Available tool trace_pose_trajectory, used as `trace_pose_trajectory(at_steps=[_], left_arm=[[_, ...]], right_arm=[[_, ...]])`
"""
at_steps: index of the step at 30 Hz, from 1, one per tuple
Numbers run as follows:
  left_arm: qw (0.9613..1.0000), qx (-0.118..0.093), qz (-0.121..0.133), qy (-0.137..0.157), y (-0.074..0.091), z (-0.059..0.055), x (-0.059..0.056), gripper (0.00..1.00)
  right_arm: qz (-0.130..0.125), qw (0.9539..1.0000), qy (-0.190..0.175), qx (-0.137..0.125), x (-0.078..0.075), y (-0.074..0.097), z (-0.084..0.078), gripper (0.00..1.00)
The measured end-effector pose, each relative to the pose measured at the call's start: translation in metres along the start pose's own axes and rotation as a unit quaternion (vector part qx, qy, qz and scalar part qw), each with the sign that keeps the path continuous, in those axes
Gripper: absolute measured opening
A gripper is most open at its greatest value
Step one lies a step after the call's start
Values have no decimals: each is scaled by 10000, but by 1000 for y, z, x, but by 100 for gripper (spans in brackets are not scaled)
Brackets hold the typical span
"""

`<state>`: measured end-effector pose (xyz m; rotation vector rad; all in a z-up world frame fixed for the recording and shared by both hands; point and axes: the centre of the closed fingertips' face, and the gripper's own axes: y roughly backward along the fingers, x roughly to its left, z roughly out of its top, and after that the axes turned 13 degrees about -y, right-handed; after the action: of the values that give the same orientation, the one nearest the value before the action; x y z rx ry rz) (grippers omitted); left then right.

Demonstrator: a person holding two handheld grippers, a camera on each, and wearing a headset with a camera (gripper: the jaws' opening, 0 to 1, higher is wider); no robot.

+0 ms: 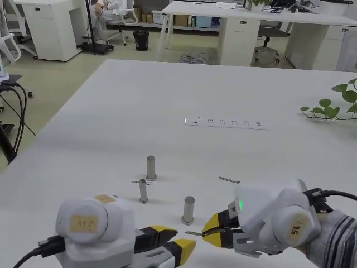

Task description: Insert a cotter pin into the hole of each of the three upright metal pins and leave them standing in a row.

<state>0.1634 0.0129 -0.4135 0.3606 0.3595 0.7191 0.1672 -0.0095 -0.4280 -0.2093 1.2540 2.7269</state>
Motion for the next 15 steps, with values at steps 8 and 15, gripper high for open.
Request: trace_pose_trajectory(at_steps=[8, 15], left_arm=[[9990, -200, -129, 374, 1, 4, -5, 9], [9986, -224, -149, 458, 0, 3, -6, 3]], right_arm=[[56, 9996, 261, -85, 6, 1, 10, 0], [58, 9992, 383, -94, 10, 0, 13, 0]])
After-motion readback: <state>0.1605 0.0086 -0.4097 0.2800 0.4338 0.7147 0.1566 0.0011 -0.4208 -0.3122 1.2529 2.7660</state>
